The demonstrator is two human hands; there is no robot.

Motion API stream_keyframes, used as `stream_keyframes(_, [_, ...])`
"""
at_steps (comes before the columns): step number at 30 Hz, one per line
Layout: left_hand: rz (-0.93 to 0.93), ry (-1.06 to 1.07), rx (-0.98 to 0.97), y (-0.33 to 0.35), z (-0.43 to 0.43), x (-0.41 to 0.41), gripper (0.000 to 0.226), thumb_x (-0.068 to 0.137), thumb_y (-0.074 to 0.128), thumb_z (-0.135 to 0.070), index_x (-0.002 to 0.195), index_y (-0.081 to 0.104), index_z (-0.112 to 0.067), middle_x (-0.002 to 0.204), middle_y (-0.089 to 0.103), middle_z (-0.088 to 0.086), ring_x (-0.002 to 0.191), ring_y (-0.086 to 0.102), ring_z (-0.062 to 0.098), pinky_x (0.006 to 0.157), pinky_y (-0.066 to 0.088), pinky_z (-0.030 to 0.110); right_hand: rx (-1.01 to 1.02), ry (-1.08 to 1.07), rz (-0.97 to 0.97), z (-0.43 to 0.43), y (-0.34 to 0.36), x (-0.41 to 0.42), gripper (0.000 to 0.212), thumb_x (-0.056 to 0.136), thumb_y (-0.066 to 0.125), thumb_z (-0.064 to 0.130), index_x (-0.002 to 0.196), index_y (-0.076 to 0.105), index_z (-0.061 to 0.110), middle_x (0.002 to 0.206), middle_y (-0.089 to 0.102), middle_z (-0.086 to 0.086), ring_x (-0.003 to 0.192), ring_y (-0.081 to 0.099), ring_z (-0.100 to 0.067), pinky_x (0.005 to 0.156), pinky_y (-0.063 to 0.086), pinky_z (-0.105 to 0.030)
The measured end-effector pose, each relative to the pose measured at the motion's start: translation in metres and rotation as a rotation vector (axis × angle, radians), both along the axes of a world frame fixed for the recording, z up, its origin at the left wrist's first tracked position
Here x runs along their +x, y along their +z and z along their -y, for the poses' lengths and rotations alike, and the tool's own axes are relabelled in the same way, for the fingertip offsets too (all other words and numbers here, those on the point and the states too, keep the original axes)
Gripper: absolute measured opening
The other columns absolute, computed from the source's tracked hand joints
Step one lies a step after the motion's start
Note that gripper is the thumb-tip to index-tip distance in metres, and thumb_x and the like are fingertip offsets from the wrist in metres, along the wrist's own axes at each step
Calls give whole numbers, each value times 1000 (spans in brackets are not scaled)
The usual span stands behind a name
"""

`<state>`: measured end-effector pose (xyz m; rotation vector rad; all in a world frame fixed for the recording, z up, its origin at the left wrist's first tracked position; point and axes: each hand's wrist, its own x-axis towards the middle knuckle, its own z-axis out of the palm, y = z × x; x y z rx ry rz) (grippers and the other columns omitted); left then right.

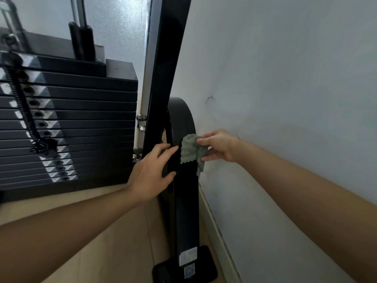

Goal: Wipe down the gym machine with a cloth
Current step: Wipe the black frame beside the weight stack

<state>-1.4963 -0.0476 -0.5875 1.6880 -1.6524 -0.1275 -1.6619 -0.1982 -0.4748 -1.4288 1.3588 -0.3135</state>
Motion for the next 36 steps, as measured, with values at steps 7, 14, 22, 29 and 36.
stream_keyframes(7, [-23,-20,1,-1,-2,3,73,89,73,-32,153,38,-36,154,36,-15,129,52,10,88,53,28,-402,-326,227,22,20,10,10,91,69,3,87,68,13,90,71,-9,78,71,-26,61,63,-37])
stream_keyframes(14, [-9,-37,10,-2,-2,5,75,89,74,-31,154,37,-37,155,34,-14,130,52,12,91,55,32,-250,-83,194,2,6,10,6,93,69,12,99,72,11,99,71,-10,90,69,-28,72,64,-43])
stream_keyframes(22, [-4,-37,24,-4,-3,2,77,89,74,-32,155,35,-36,157,32,-12,128,54,15,88,54,30,8,78,149,-4,16,-7,25,103,53,38,104,69,18,99,69,-7,84,69,-23,72,61,-37])
stream_keyframes(29, [-3,-9,30,-6,-5,-5,78,89,73,-32,156,33,-36,160,28,-11,130,53,18,87,57,40,29,-13,101,-17,-22,-15,27,98,64,25,115,68,4,105,71,-11,87,71,-25,70,63,-35])
stream_keyframes(36, [-40,-76,21,-18,-11,-7,90,86,76,-32,160,24,-29,166,19,-10,139,46,19,94,58,42,109,8,117,-37,-59,-37,28,100,61,21,125,65,8,112,69,-9,101,69,-24,79,62,-34])
